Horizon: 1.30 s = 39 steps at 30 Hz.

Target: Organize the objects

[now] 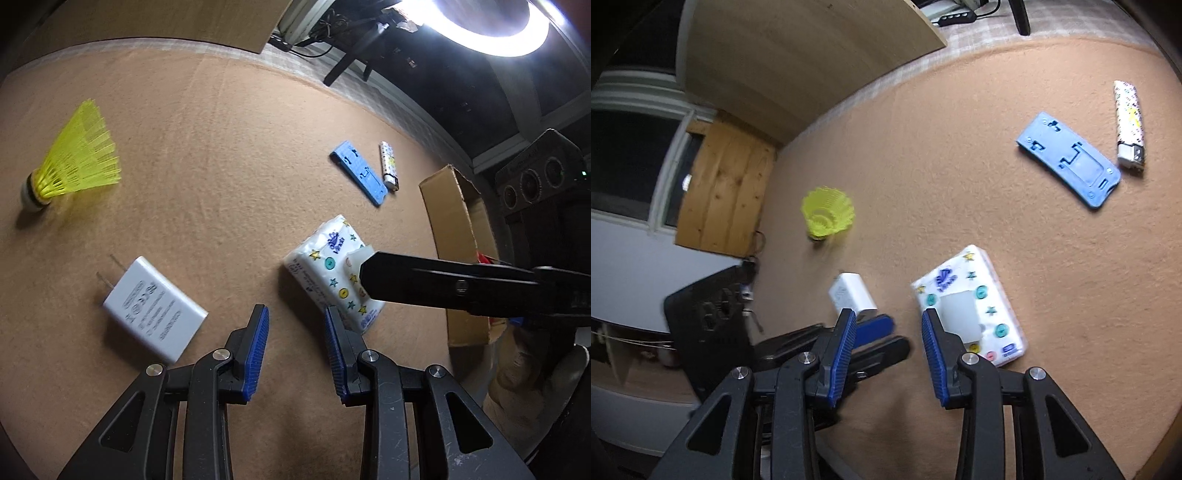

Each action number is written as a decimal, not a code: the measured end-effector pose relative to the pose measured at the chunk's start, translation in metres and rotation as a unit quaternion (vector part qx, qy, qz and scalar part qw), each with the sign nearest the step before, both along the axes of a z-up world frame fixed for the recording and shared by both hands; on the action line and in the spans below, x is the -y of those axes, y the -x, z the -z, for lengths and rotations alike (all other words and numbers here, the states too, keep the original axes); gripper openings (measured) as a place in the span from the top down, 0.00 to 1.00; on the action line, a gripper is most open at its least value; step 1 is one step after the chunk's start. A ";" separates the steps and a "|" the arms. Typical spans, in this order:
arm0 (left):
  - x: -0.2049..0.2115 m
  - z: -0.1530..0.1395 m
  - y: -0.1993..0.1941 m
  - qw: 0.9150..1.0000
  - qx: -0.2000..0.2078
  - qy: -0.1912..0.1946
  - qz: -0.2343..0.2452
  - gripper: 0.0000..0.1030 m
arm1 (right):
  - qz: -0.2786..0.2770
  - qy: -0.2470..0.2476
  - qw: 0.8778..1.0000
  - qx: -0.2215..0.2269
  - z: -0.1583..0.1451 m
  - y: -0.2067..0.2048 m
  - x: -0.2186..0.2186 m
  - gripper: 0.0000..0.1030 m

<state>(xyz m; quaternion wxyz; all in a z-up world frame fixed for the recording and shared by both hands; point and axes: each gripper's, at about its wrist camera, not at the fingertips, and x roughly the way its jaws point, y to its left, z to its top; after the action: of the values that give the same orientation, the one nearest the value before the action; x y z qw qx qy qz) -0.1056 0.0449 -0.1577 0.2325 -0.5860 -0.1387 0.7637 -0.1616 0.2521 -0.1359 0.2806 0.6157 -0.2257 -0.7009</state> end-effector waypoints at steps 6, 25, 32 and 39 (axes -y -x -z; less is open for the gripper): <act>0.002 -0.003 0.002 1.000 -0.004 -0.005 -0.006 0.69 | 0.036 -0.103 0.991 -0.071 -0.022 0.005 -0.020 0.67; -0.036 0.007 0.006 0.999 0.015 -0.023 0.020 0.67 | 0.019 -0.077 0.997 -0.013 0.005 0.005 -0.023 0.67; -0.037 0.008 0.006 0.999 0.015 -0.027 0.017 0.67 | 0.018 -0.081 0.997 -0.007 0.011 -0.001 -0.023 0.67; -0.040 0.006 0.002 0.999 0.009 -0.022 0.022 0.68 | 0.001 -0.095 0.995 -0.013 0.011 -0.013 -0.021 0.66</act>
<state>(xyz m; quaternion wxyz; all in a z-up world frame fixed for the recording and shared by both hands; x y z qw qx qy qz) -0.1072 0.0851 -0.1633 0.2605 -0.5904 -0.1443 0.7501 -0.1490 0.2729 -0.1474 0.2230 0.6300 -0.1550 -0.7276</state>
